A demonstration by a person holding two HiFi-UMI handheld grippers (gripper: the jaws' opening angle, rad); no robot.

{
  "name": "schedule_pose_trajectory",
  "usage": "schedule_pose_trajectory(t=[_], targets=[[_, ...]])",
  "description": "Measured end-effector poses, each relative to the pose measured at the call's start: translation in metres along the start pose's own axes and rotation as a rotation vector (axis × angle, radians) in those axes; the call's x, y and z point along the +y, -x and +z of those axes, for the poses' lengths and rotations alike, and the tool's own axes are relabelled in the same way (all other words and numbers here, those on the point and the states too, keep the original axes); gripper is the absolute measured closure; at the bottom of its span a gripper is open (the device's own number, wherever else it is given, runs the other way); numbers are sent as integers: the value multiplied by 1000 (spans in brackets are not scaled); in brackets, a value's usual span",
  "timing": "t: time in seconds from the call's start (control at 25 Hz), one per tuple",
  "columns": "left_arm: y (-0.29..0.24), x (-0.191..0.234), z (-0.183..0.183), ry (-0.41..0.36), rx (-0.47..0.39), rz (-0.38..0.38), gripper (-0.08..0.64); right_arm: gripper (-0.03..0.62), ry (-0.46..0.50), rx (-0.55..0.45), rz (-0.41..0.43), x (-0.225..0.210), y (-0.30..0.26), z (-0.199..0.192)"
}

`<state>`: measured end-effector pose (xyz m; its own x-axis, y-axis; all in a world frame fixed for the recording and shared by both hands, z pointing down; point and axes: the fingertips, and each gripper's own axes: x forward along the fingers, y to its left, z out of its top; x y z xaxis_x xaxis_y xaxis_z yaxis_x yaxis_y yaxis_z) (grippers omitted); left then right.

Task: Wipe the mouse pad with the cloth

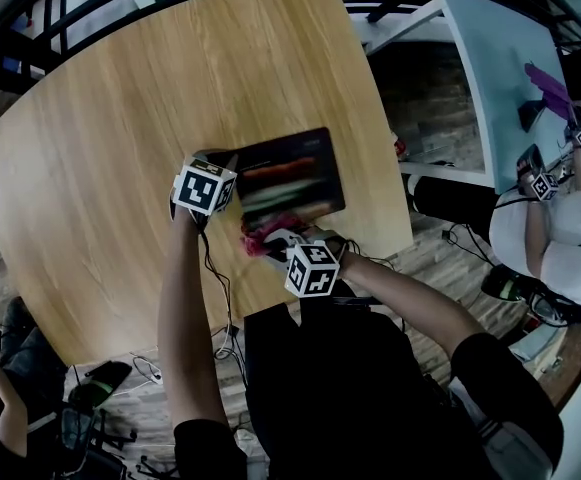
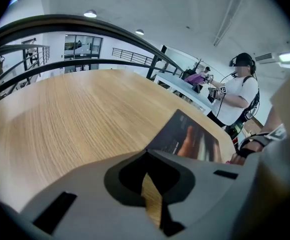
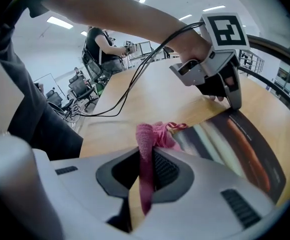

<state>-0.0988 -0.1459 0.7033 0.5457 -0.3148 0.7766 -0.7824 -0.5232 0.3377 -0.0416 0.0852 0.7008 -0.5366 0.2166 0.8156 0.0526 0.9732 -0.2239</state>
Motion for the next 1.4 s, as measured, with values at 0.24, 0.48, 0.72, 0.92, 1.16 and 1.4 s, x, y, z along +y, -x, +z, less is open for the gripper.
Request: schedule_pose_trajectory(t=[0.24, 0.48, 0.72, 0.92, 1.16, 1.4], targets=[[1, -3, 3, 5, -21, 67, 537, 532, -62, -23, 23, 5, 24, -19], [3, 0, 2, 61, -59, 97, 537, 532, -249, -162, -110, -29, 82, -9], [22, -1, 15, 258, -245, 57, 537, 532, -410, -277, -220, -73, 128, -8], [63, -6, 37, 312, -393, 143, 537, 532, -461, -339, -313, -98, 163, -2], [134, -42, 57, 329, -559, 241, 537, 532, -555, -521, -455, -119, 224, 31], [202, -77, 65, 308, -693, 366, 537, 532, -622, -662, -591, -126, 278, 54]])
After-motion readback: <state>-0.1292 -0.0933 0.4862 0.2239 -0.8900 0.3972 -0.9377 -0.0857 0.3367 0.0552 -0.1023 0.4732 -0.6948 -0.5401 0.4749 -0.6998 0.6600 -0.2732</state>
